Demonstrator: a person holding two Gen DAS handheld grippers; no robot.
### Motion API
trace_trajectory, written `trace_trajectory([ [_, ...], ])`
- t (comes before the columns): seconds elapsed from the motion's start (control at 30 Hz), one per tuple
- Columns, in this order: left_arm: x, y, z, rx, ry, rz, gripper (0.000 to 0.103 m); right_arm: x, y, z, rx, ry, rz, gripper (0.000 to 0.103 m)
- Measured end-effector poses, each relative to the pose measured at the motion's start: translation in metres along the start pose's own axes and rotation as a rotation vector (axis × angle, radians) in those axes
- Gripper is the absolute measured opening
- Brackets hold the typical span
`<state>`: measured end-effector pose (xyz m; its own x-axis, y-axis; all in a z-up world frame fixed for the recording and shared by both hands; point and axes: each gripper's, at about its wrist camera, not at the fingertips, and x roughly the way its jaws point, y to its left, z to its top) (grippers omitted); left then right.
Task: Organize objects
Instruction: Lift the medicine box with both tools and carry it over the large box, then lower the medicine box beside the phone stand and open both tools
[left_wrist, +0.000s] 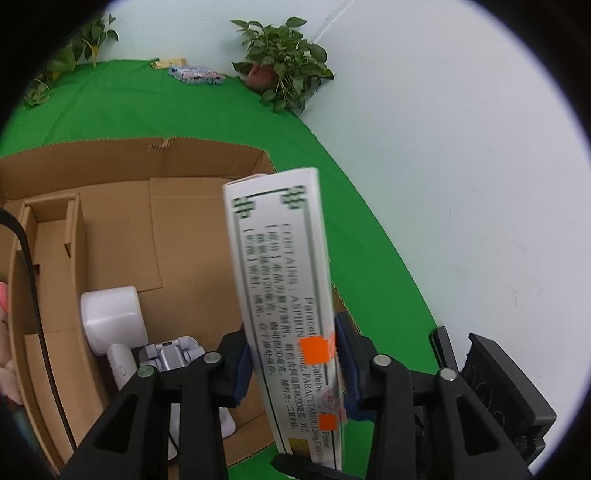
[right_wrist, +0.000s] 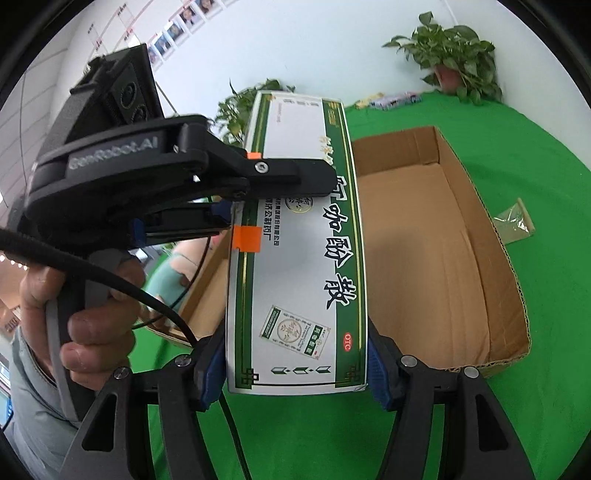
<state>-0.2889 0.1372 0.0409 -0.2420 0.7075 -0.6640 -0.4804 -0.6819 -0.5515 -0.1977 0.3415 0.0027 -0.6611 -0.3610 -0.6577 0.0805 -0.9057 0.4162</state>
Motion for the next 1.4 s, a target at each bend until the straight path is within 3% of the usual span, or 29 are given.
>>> trace_trajectory([
  [0.37, 0.021, 0.015, 0.005, -0.044, 0.047, -0.051, 0.033, 0.018, -0.015, 0.022, -0.025, 0.034, -0.010, 0.065],
  [0.63, 0.047, 0.033, 0.012, -0.075, 0.117, -0.043, 0.034, 0.045, -0.034, 0.043, 0.008, 0.084, -0.030, 0.062],
  [0.87, 0.064, 0.052, 0.009, -0.103, 0.169, 0.121, 0.050, 0.079, -0.045, 0.038, 0.037, 0.158, -0.066, 0.061],
  [0.93, 0.062, 0.054, 0.009, -0.106, 0.179, 0.163, 0.059, 0.082, -0.045, 0.036, 0.040, 0.165, -0.084, 0.060],
  [1.13, 0.037, 0.060, 0.005, -0.097, 0.129, 0.265, 0.059, 0.091, -0.041, 0.032, 0.021, 0.173, -0.203, 0.060],
  [1.2, 0.028, 0.064, 0.003, -0.114, 0.108, 0.243, 0.059, 0.098, -0.043, 0.033, 0.016, 0.181, -0.222, 0.060],
  [1.4, -0.002, 0.059, -0.013, -0.065, 0.053, 0.287, 0.059, 0.119, -0.046, 0.030, 0.009, 0.222, -0.281, 0.063],
])
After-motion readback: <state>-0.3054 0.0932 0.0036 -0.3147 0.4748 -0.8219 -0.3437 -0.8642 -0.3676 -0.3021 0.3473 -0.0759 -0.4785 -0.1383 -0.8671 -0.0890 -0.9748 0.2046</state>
